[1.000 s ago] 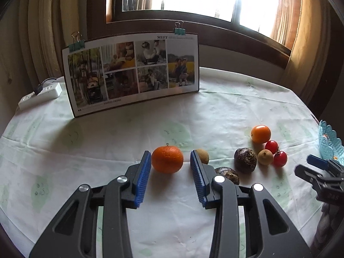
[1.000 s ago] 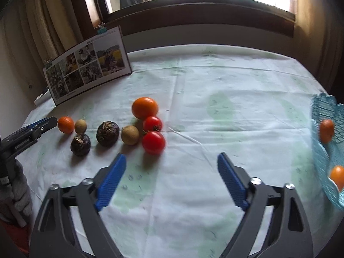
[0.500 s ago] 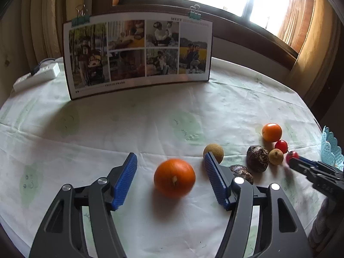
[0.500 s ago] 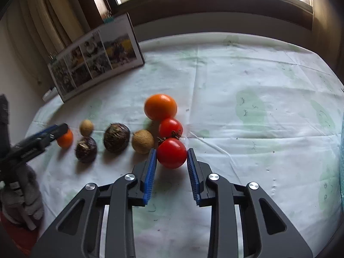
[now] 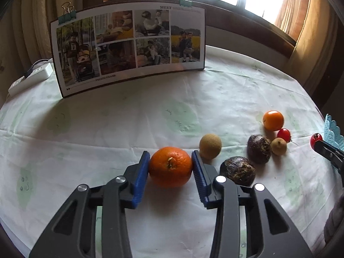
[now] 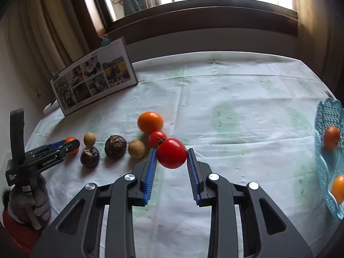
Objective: Organize fruits
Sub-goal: 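Drop the red tomato into the blue basket with the right tool while the left tool carries its orange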
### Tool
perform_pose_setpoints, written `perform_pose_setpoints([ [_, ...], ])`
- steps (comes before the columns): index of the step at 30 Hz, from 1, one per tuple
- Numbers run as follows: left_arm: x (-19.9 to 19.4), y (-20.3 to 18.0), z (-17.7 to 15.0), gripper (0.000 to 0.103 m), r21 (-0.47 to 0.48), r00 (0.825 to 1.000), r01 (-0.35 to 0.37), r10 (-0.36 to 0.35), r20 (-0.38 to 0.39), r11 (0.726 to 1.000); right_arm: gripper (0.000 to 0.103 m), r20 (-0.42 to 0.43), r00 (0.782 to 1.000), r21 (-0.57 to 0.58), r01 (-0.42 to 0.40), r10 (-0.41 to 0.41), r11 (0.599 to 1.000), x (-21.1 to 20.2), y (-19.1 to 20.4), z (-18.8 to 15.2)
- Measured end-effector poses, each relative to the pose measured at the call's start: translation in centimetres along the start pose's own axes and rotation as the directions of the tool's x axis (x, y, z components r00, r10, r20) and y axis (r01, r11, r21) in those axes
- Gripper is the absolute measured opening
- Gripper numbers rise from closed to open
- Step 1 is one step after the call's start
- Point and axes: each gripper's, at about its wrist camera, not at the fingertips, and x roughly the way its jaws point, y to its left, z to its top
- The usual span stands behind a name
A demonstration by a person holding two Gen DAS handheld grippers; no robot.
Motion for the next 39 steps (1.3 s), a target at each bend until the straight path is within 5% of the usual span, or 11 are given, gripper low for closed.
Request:
perform_pose_setpoints([
  [15, -3.9, -4.9, 0.1, 0.040, 0.067, 0.997, 0.025, -0.030, 0.073, 0.997, 0.030, 0.135, 0.975, 0.160, 0.152, -0.174, 0.975, -7.6, -8.5, -1.0],
  [25, -5.4, -10.6, 0.2, 0.040, 0.143, 0.993, 0.067, -0.080, 0.089, 0.987, 0.030, 0.138, 0.944, 0.295, 0.248, -0.298, 0.923, -11.2, -15.8, -3.1],
  [29, -5.4, -12.8, 0.0, 0.040, 0.169, 0.991, 0.097, -0.111, 0.076, 0.981, 0.048, 0.145, 0.938, 0.338, 0.253, -0.316, 0.906, -12.1, -17.5, -4.0],
  [35, -5.6, -17.1, -0.4, 0.040, 0.223, 0.984, 0.149, -0.167, 0.060, 0.963, 0.050, 0.175, 0.918, 0.384, 0.269, -0.356, 0.883, -13.6, -19.2, -5.1],
  [39, -5.5, -19.8, -0.4, 0.040, 0.244, 0.974, 0.209, -0.224, 0.036, 0.947, 0.050, 0.189, 0.885, 0.409, 0.323, -0.425, 0.854, -14.5, -20.1, -6.1],
])
